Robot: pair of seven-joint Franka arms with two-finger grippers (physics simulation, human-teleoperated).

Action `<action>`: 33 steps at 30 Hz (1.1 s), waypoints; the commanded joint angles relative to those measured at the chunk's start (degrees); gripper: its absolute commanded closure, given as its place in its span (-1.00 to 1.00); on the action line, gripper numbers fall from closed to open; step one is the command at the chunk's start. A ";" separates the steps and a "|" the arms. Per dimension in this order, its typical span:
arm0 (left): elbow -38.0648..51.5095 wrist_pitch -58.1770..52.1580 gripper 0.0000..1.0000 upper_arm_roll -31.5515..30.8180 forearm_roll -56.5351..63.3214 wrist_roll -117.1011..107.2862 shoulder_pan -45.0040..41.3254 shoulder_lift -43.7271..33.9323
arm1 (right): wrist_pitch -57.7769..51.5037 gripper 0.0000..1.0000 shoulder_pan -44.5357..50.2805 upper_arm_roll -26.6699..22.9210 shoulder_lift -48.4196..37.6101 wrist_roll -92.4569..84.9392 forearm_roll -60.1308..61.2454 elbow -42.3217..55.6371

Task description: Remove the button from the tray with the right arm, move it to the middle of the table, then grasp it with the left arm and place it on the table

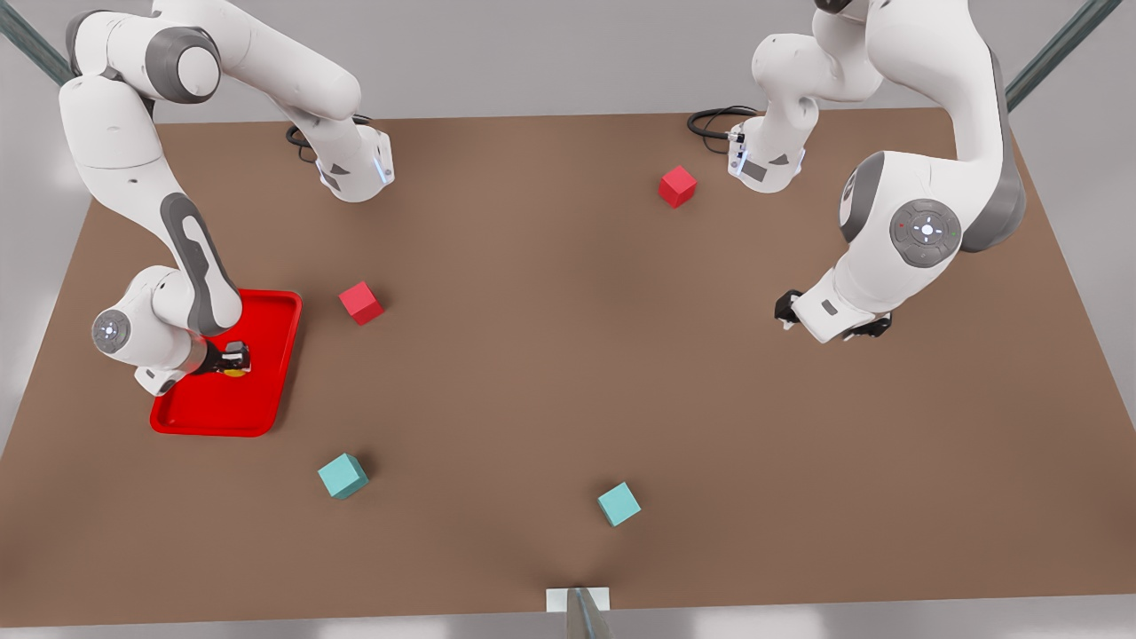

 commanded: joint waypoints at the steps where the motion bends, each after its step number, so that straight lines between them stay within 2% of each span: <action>1: 0.03 0.00 -1.00 0.00 0.04 -0.04 0.00 -0.06 | 0.03 0.20 0.00 0.09 -0.11 0.51 -0.79 0.06; 8: 0.03 -0.09 -1.00 -0.09 0.04 -0.04 -0.08 -0.06 | -0.75 0.21 1.06 0.53 -1.25 0.95 -0.26 0.14; 12: 0.03 -0.09 -1.00 -0.44 0.04 -0.04 0.00 -0.06 | -8.58 0.21 3.17 3.87 -5.47 1.48 0.27 3.48; 15: 0.03 -0.08 -1.00 -0.44 0.13 -0.04 0.00 -0.06 | -10.95 0.21 3.34 12.66 -6.27 8.33 1.32 5.50; 18: 0.03 -0.09 -1.00 -0.44 0.13 -0.04 0.00 -0.06 | -15.69 0.21 12.65 13.45 -5.92 17.11 1.41 10.60; 21: 0.03 -0.17 -1.00 -0.44 0.04 -0.13 0.00 -0.15 | -18.16 0.21 25.40 13.37 -4.95 34.34 1.32 16.75; 26: 0.03 -0.09 -1.00 -0.44 0.13 -0.13 -0.09 -0.06 | -24.04 0.21 38.93 13.02 5.24 52.62 1.41 32.30; 29: 0.03 -0.09 -1.00 -0.53 0.13 -0.13 0.00 -0.06 | -25.19 0.20 48.51 12.93 12.88 69.58 1.15 42.67; 33: 0.03 -0.08 -1.00 -0.61 0.13 -0.13 0.00 -0.06 | -24.66 0.23 54.85 12.40 21.33 84.09 1.23 52.09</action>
